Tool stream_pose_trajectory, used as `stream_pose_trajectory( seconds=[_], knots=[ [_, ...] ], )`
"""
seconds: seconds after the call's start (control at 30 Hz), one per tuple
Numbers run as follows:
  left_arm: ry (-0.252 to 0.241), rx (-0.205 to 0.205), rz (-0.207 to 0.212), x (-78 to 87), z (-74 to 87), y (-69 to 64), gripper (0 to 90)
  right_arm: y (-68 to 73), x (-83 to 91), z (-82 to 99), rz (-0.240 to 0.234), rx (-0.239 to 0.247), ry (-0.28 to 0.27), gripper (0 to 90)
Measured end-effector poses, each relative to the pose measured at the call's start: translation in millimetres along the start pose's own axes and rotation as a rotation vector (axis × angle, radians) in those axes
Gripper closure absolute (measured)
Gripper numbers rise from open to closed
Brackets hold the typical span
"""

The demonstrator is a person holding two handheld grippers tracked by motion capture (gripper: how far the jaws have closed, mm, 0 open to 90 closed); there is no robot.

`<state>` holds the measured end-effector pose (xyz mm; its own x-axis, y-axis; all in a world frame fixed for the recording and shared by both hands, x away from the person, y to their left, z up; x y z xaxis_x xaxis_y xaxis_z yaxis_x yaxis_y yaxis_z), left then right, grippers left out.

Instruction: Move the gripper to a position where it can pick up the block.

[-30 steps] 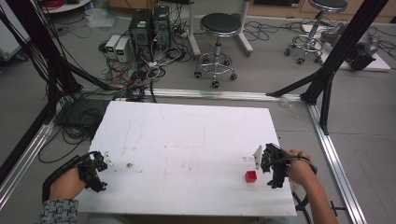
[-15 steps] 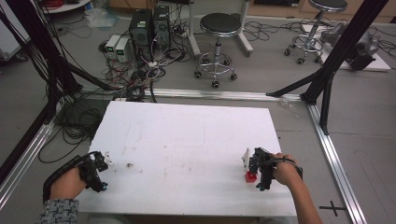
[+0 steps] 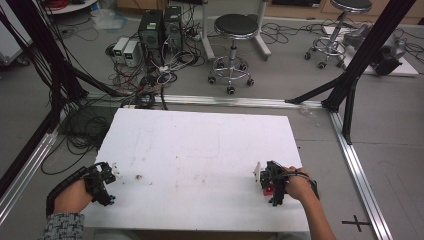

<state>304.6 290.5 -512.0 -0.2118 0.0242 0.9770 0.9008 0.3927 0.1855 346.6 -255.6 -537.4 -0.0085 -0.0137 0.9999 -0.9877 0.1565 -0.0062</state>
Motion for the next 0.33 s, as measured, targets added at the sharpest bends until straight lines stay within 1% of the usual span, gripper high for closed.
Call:
stream_pose_trajectory(
  seconds=[0.23, 0.33],
  knots=[
    [-0.001, 0.001, 0.001, 0.0, 0.0, 0.0, 20.2, -0.7, 0.1, -0.4, 0.003, 0.002, -0.001, 1.0],
    [-0.001, -0.001, 0.000, 0.0, 0.0, 0.4, 20.2, -0.3, 0.4, 0.7, 0.007, -0.006, -0.003, 1.0]
  ],
)
Point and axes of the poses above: each handheld gripper's, and its own axes: x roughly backward along the jaws, z roughly out of its underside, y roughly to its left, the point moved 2 cm from there along -x, roughly forward along the jaws, and after that the axes turned 11 degrees about -x, right-handed, at the moved point
